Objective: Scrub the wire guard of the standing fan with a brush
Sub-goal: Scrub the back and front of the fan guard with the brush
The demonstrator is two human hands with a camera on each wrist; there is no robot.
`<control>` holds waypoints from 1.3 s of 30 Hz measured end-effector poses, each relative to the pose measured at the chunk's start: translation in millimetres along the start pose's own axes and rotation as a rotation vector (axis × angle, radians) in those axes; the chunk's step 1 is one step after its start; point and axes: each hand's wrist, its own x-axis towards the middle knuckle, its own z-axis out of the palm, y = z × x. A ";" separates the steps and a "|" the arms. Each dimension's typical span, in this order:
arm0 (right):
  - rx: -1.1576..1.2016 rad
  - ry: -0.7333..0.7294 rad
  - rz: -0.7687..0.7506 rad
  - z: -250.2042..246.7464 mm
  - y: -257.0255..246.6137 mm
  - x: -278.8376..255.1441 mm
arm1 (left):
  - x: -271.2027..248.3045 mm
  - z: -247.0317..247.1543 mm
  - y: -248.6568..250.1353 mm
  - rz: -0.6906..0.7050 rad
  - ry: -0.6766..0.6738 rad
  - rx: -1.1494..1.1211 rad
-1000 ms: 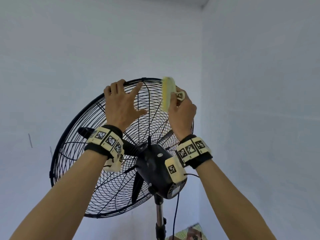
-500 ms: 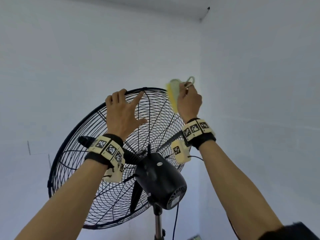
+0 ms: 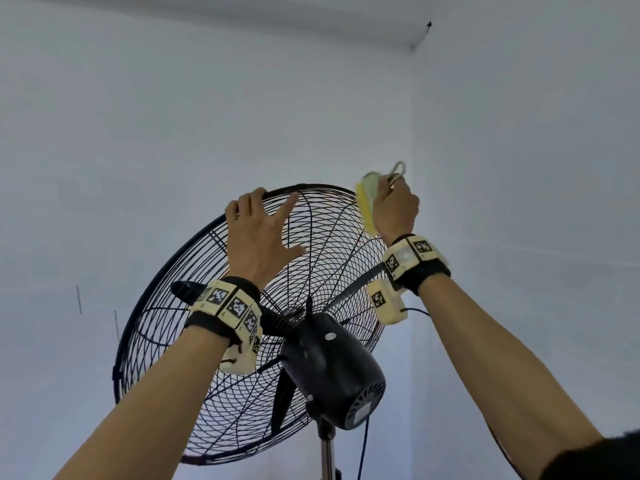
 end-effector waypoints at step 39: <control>0.093 -0.126 -0.390 -0.2 -78.6 -0.1 | -2.7 -2.0 0.3 -0.024 -0.005 0.011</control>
